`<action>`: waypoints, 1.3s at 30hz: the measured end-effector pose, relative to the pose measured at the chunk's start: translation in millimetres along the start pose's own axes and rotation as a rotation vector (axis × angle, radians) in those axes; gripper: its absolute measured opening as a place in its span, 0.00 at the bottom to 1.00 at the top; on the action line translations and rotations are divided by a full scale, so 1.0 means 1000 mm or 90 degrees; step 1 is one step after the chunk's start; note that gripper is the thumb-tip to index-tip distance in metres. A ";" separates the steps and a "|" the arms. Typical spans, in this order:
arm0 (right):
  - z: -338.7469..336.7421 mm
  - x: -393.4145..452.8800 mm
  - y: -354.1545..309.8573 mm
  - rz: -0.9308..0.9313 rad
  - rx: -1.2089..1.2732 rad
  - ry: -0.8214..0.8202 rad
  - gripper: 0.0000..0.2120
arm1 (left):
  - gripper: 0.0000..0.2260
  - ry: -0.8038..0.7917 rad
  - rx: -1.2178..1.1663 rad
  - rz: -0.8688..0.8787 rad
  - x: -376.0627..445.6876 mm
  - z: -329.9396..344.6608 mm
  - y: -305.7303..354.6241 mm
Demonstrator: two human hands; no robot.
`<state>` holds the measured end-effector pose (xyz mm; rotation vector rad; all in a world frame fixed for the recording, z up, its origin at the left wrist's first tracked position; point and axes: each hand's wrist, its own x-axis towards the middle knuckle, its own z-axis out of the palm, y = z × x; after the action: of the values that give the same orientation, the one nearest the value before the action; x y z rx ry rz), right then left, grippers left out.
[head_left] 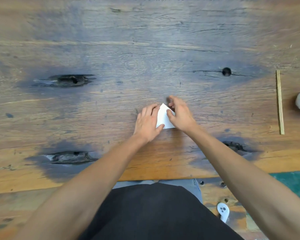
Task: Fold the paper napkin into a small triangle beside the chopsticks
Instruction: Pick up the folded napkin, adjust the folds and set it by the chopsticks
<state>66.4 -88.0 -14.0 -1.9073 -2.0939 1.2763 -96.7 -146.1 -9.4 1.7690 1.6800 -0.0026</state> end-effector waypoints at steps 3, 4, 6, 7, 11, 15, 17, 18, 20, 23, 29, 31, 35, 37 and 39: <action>0.006 0.002 0.001 0.013 0.023 0.005 0.27 | 0.34 0.022 -0.009 -0.012 0.000 0.008 -0.002; 0.007 0.002 0.001 0.019 0.033 0.007 0.26 | 0.35 0.027 -0.014 -0.012 0.000 0.010 -0.002; 0.008 0.004 -0.001 0.032 0.045 0.010 0.26 | 0.35 0.031 -0.022 -0.013 0.000 0.011 -0.003; 0.008 0.004 -0.001 0.041 0.050 0.011 0.26 | 0.35 0.033 -0.025 -0.014 0.000 0.011 -0.004; 0.004 0.008 -0.006 0.077 0.065 0.020 0.24 | 0.36 0.042 -0.039 -0.015 -0.001 0.010 -0.003; -0.005 0.011 -0.008 0.082 0.089 -0.014 0.19 | 0.34 0.060 -0.093 -0.021 -0.003 0.008 -0.001; -0.010 0.011 -0.008 0.082 0.097 -0.034 0.16 | 0.34 0.063 -0.144 -0.038 -0.001 0.004 0.000; -0.013 0.010 -0.009 0.079 0.109 -0.043 0.15 | 0.34 0.054 -0.174 -0.049 0.001 0.001 0.000; -0.020 0.006 -0.012 0.063 0.148 -0.048 0.13 | 0.31 0.028 -0.225 -0.053 0.005 -0.007 -0.002; -0.034 -0.004 -0.018 0.016 0.198 -0.030 0.13 | 0.16 0.014 -0.291 -0.019 0.006 -0.021 -0.007; -0.060 -0.030 -0.021 -0.034 0.187 -0.028 0.15 | 0.04 0.069 -0.352 0.032 -0.014 -0.057 -0.005; -0.064 -0.039 -0.021 -0.043 0.169 -0.048 0.12 | 0.04 0.054 -0.346 0.056 -0.020 -0.071 -0.005; -0.070 -0.055 -0.022 -0.031 0.189 -0.029 0.06 | 0.05 0.042 -0.344 0.084 -0.031 -0.096 -0.006; -0.073 -0.065 -0.024 -0.034 0.195 -0.019 0.04 | 0.04 0.043 -0.367 0.087 -0.035 -0.107 -0.004; -0.076 -0.075 -0.028 -0.031 0.196 -0.005 0.03 | 0.04 0.048 -0.385 0.092 -0.038 -0.115 -0.002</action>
<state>102.0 -108.6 88.4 -1.7123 -1.8059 1.4959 -155.7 -125.9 94.0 1.4268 1.3986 0.5827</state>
